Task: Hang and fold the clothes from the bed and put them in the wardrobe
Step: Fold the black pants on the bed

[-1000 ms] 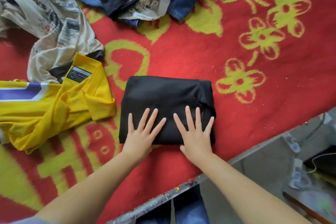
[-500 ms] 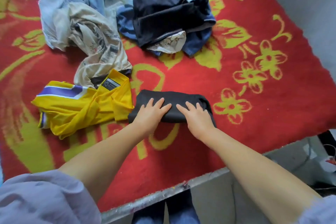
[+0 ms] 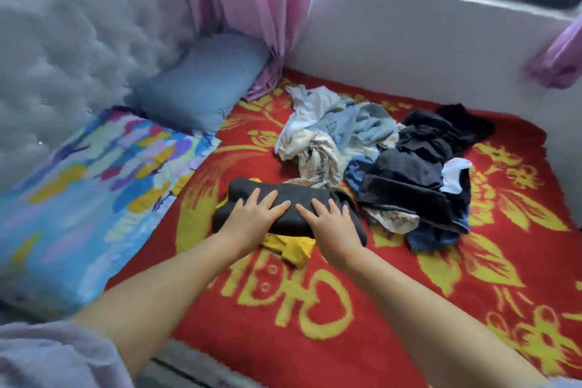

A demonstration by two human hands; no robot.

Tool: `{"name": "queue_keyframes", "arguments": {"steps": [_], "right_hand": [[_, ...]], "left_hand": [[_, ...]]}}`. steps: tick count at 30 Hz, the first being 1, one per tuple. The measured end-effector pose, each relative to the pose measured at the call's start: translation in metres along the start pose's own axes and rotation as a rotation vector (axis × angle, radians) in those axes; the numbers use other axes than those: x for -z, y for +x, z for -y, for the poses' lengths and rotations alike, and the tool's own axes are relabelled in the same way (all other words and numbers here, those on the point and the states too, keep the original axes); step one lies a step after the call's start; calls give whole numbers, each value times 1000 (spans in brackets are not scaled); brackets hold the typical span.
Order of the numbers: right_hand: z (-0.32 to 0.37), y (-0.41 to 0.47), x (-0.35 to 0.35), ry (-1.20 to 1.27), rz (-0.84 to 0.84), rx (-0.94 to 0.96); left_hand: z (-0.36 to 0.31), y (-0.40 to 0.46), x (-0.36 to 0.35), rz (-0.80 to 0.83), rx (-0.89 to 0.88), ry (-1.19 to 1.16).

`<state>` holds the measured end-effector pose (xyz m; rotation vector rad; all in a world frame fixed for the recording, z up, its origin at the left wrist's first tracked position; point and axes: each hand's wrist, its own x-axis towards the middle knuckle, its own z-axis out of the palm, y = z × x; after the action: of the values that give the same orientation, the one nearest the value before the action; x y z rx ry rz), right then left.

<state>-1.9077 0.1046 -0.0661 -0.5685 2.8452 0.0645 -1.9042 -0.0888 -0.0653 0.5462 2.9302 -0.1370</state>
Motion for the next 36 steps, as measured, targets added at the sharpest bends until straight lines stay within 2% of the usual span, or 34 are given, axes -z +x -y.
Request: {"name": "queue_keyframes", "arguments": {"steps": [5,10,20,29,36], "right_hand": [[96,-13,33,-140,11,329],[214,-69,30,-238,0,665],[443,-262,-37,-441,80,1210],[610,-467,-97,-501,160,1504],[688,-516,-113,-557,189,1578]], "left_hand": [[27,-129,1,-16,364,-98],[29,-285,-17,39,696,-192],[-55,-610,-80,115,1217,-352],[-138,-862,-120,174,1498,-418],[-132,-946,-148,155,1585,-446]]}}
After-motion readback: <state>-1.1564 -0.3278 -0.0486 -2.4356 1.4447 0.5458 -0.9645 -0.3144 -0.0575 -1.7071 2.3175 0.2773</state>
